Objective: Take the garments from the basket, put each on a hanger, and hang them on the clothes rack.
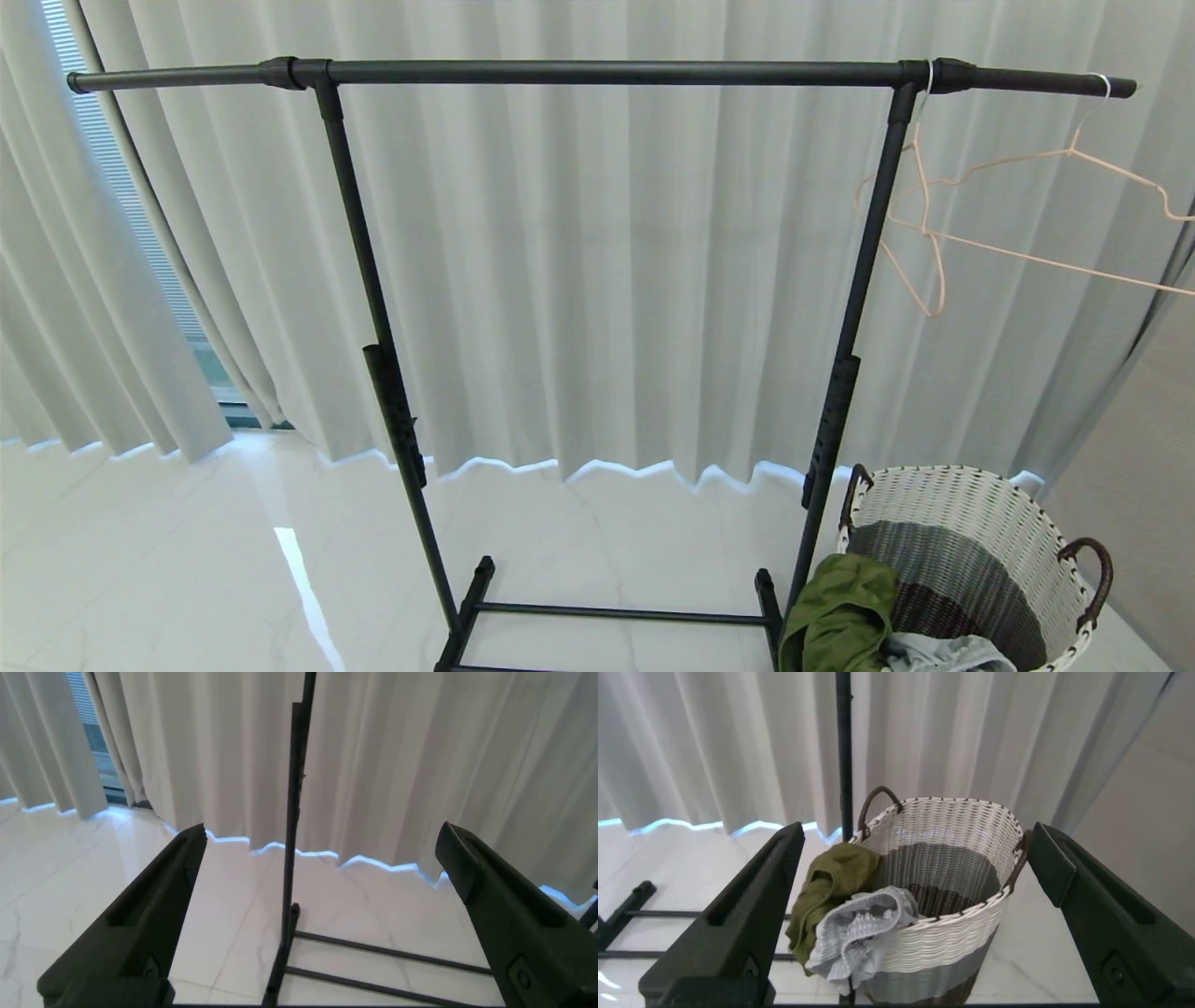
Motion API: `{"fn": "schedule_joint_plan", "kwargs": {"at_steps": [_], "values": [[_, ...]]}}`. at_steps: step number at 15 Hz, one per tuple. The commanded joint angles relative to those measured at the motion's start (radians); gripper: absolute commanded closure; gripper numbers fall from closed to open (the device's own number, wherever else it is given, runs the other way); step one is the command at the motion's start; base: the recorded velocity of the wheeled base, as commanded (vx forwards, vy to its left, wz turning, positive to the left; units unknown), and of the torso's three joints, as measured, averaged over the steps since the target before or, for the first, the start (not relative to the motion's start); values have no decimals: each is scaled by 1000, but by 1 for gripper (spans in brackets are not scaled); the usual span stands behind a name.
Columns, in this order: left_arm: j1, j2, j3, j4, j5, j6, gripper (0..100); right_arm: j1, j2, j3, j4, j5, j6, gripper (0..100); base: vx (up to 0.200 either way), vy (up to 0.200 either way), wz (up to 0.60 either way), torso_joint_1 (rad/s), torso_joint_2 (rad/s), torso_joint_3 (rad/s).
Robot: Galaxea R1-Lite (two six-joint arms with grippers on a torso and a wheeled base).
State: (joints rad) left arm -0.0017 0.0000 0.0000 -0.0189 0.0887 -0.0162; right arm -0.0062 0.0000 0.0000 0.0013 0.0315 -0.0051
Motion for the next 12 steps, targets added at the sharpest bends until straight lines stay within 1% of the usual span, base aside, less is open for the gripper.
{"fn": "schedule_joint_plan", "kwargs": {"at_steps": [1, 4, 9, 12], "values": [[0, 0, 0, 1, 0, -1, 0, 0, 0, 0, 0, 1, -1, 0, 0, 0, 0, -17, 115, 80], [0, 0, 0, 1, 0, -1, 0, 0, 0, 0, 0, 1, -3, 0, 0, 0, 0, -27, 133, 102], [0, 0, 0, 1, 0, 1, 0, 0, 0, 0, 0, 2, -9, 0, 200, 0, 0, -2, 23, 14], [0, 0, 0, 1, 2, -10, 0, 0, 0, 0, 0, 1, -3, 0, 0, 0, 0, 0, 0, 0]]}}
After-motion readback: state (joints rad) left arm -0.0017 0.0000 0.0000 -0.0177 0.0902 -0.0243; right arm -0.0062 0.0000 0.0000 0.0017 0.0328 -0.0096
